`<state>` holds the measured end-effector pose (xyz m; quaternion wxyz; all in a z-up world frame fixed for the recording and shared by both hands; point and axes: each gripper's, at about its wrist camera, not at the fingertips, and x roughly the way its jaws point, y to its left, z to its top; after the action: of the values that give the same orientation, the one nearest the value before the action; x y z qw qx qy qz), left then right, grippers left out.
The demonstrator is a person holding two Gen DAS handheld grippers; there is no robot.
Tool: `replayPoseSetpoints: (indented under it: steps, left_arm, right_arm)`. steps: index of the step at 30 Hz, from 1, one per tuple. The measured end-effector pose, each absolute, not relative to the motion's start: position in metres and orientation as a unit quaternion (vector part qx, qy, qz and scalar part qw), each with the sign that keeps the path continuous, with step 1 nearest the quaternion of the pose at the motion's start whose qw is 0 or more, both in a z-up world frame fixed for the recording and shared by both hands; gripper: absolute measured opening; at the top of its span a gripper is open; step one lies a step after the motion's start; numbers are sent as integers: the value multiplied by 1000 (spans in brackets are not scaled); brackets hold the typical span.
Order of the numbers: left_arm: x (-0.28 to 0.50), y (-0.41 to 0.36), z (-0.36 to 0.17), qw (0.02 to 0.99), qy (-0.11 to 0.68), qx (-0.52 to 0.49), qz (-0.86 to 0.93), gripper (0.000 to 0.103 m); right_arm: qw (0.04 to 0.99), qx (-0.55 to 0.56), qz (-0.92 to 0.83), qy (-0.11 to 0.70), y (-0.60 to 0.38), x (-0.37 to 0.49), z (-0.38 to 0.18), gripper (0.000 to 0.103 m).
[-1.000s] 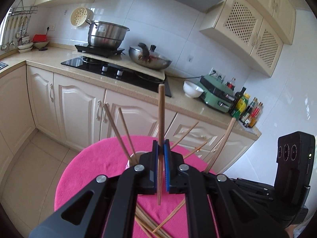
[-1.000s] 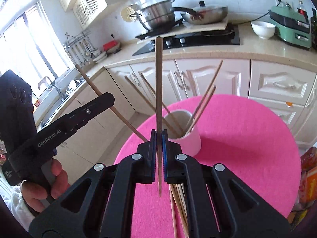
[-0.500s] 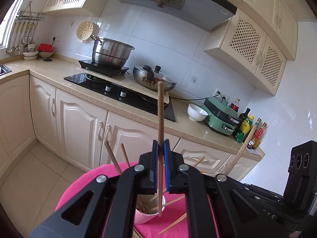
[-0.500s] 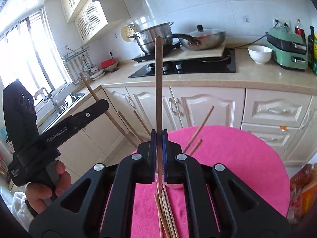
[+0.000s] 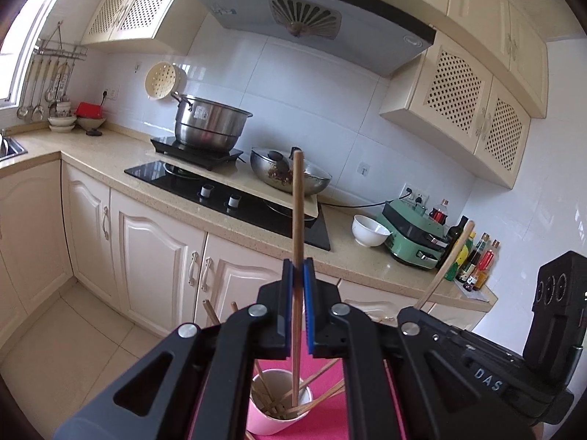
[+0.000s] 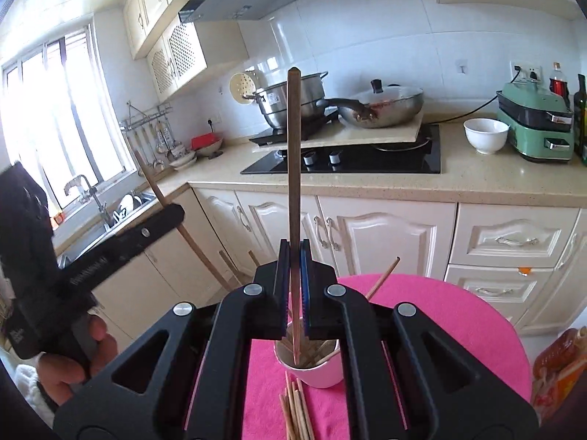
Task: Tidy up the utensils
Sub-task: 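Lift the chopstick with the right gripper and lower it into the pink cup, then release a chopstick into the pink cup with the left gripper while the right gripper releases its own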
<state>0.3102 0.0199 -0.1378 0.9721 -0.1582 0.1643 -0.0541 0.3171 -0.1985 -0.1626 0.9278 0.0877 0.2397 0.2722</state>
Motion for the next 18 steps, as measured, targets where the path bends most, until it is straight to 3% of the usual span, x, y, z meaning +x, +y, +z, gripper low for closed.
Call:
replayPoseSetpoints:
  steps: [18]
  left_arm:
    - [317,2,-201,968,223,-115,-29,6]
  right_arm:
    - [924,67,273,258,-188,321,-193,6]
